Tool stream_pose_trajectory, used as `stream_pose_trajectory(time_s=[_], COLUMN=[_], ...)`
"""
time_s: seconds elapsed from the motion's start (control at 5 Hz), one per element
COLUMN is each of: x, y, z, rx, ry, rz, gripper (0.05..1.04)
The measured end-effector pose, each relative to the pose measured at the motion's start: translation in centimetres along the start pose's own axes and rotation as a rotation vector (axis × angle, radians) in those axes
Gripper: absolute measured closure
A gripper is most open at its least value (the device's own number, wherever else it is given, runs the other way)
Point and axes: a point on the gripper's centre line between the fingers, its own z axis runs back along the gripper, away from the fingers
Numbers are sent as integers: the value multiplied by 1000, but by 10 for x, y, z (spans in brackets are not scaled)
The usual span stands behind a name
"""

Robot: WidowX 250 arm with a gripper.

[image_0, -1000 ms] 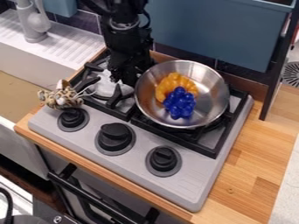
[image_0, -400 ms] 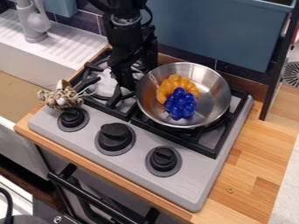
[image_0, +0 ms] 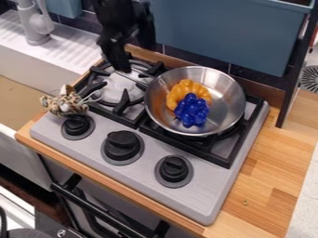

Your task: Move the silver pan to the left side of the burner

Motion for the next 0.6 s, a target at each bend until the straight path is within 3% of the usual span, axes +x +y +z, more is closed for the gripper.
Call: stream_pose_trajectory(time_s=[0.2,0.4,0.6], x=[10,28,42], y=[2,6,8], z=[12,29,40], rx=[-12,-15,-59], ry=[38,64,71], rz=[-137,-397,-661], gripper=[89,89,89])
